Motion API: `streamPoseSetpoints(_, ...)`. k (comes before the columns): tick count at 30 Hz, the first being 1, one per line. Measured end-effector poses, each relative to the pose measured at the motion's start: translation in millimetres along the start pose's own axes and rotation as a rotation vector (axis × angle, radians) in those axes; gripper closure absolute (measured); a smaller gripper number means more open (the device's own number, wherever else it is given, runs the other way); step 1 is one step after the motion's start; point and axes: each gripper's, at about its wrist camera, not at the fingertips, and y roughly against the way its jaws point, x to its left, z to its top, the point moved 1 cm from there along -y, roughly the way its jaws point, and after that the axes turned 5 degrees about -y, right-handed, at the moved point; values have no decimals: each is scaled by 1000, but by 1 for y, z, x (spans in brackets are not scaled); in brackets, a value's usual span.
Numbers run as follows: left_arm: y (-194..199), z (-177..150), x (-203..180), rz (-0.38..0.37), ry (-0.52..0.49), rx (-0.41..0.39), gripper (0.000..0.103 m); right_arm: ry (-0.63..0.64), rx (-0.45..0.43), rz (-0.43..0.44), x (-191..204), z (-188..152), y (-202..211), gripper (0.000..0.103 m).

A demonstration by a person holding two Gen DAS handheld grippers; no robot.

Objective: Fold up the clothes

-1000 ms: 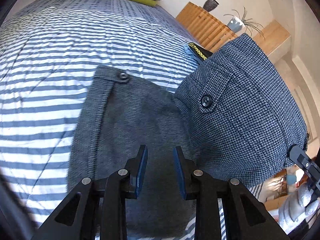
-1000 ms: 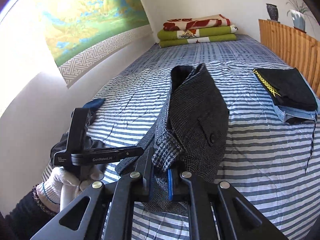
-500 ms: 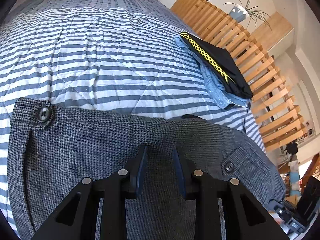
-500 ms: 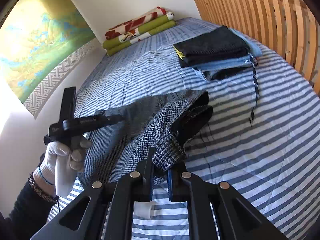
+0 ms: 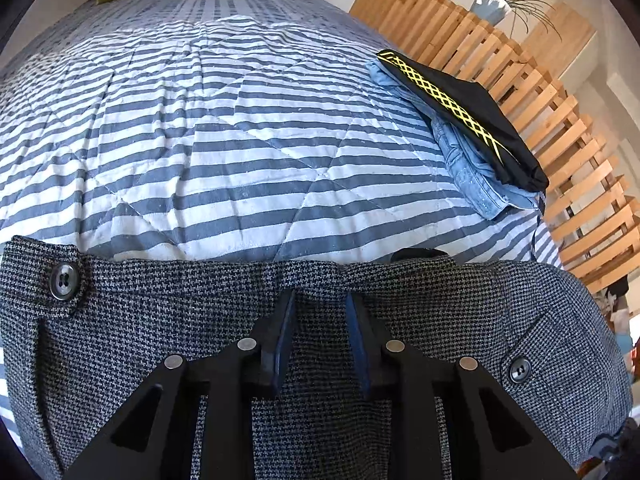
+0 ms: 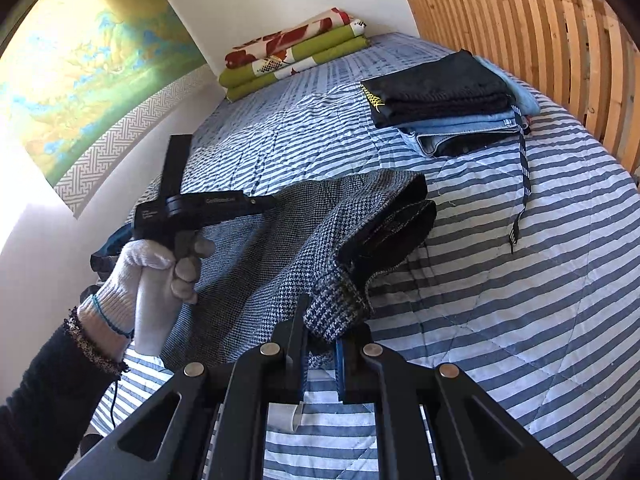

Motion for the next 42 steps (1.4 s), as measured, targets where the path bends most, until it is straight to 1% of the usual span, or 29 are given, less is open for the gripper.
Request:
streamPoseSetpoints(2,15,0,3,-4,21,-14,75,7,1,-3,3,0,1,94)
streamPoseSetpoints(4,44,-3,9,-11,28,-56,75,12,-2,-1,6,2,4,94)
streamPoseSetpoints(6,74,-13,20,-25,41,-80,74,21,-9,4,12,5,6,94)
streamPoseSetpoints(10,155,-45,54,-13,56,-131,70,79,-28,15,38,12,10,94)
streamPoseSetpoints(11,178,-58,66,-9,66,-142,70,98,-30,20,47,14,11,94)
streamPoseSetpoints(14,223,-92,104,-9,120,-173,69,186,-32,29,86,17,11,94)
streamPoseSetpoints(18,254,-131,143,20,168,-180,68,333,-16,47,153,16,-1,94)
streamPoseSetpoints(22,261,-158,177,2,241,-183,68,478,52,73,223,2,-42,94)
streamPoseSetpoints(24,258,-167,188,-6,266,-172,68,533,120,90,250,-10,-75,94)
streamPoseSetpoints(25,256,-172,190,-3,266,-167,68,562,172,98,261,-19,-96,94)
streamPoseSetpoints(26,254,-177,191,-5,262,-162,68,579,223,105,269,-27,-115,93)
streamPoseSetpoints(28,252,-182,192,-19,264,-161,68,575,322,114,274,-42,-148,90)
streamPoseSetpoints(29,251,-185,191,-30,260,-153,68,558,354,109,274,-46,-158,90)
streamPoseSetpoints(31,249,-187,188,-40,245,-149,65,514,380,124,268,-49,-163,88)
streamPoseSetpoints(32,247,-187,186,-43,235,-146,64,499,381,141,264,-48,-159,87)
streamPoseSetpoints(33,245,-187,184,-46,230,-145,63,486,376,158,261,-46,-153,81)
streamPoseSetpoints(34,245,-185,181,-56,230,-145,63,473,367,185,257,-42,-143,71)
streamPoseSetpoints(35,243,-185,178,-70,230,-145,63,454,352,213,254,-37,-133,66)
streamPoseSetpoints(36,242,-184,174,-78,228,-142,63,432,330,243,249,-32,-122,57)
streamPoseSetpoints(37,241,-184,169,-83,219,-137,62,413,308,276,243,-26,-111,52)
streamPoseSetpoints(39,236,-183,160,-83,206,-122,57,388,268,303,235,-16,-93,50)
streamPoseSetpoints(40,234,-182,156,-88,200,-110,56,386,240,289,229,-11,-87,49)
streamPoseSetpoints(42,227,-181,147,-92,180,-89,49,389,197,203,218,1,-83,49)
